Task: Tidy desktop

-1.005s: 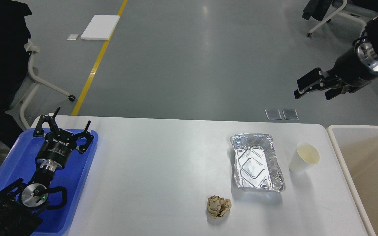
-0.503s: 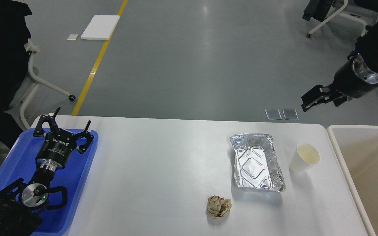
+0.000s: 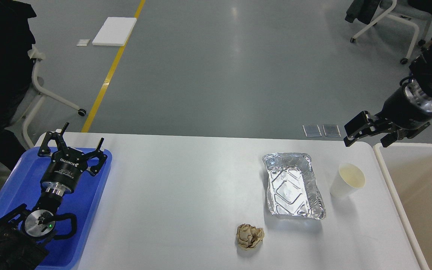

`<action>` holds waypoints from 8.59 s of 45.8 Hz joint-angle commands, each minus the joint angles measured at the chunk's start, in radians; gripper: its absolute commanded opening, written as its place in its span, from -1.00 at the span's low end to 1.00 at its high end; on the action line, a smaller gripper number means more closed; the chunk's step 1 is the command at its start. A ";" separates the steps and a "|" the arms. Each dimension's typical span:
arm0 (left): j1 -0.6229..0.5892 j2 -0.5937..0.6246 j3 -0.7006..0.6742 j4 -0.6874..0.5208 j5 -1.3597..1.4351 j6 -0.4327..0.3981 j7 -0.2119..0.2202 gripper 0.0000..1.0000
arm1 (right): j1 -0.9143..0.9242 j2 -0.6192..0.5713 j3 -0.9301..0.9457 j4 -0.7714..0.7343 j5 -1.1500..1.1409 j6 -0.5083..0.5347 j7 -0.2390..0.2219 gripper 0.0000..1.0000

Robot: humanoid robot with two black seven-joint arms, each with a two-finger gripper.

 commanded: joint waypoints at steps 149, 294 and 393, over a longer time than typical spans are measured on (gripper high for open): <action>0.001 0.002 0.000 0.000 0.000 0.000 0.000 0.98 | -0.754 -0.029 0.324 -0.357 0.025 -0.526 -0.125 -0.92; 0.001 0.002 0.000 0.000 0.000 0.000 0.000 0.98 | 0.041 -0.517 0.063 -0.151 -0.049 -0.058 -0.123 -1.00; 0.002 0.002 -0.002 0.001 0.000 0.000 -0.002 0.98 | -1.272 -0.219 0.887 -0.872 0.008 -0.673 -0.123 0.93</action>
